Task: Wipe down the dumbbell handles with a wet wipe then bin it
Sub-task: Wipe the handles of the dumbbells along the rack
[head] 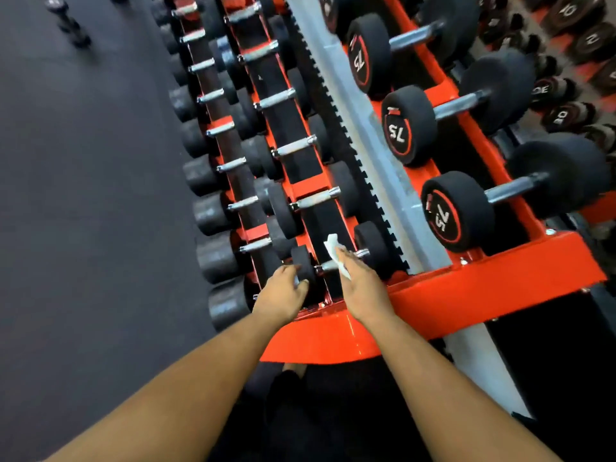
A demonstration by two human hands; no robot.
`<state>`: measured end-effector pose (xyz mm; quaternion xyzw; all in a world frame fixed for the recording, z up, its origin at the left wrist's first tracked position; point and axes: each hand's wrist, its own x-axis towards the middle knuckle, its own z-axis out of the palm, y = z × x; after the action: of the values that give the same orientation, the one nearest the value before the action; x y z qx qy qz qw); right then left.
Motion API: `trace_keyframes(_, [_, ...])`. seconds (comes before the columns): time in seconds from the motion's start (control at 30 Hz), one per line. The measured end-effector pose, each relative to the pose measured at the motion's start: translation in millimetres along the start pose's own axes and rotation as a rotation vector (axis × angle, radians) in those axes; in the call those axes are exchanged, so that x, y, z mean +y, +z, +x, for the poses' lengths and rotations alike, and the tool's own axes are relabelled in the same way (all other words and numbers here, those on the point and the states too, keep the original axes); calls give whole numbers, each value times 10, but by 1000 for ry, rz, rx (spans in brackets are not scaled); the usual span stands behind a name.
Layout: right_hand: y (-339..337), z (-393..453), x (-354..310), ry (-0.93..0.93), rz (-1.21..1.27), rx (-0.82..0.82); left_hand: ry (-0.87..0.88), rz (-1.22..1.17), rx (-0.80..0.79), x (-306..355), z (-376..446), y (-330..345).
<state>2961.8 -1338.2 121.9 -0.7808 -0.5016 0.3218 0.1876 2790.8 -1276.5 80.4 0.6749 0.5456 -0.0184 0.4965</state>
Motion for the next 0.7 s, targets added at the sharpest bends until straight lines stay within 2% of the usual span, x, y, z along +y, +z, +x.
trace_keyframes(0.17, [335,780,377,-182,-559,-278,-44,-81,134,-88,651,296])
trace_keyframes(0.27, [622,1057,559,-132,-795,-483,-113,-191,191,-136,1063,462])
trace_keyframes(0.33, [792,1143,646,-86,-902,-589,-207,-296,169,-139,1286,531])
trace_keyframes(0.5, [996,1370,733,-141,-998,-675,-353,-432,291,-131,1542,698])
trace_keyframes(0.6, [933,1649,666,-35,-906,-759,-368,-438,332,-158,1559,753])
trace_keyframes(0.7, [966,1732,572,15,-930,-803,-354,-437,349,-154,1559,760])
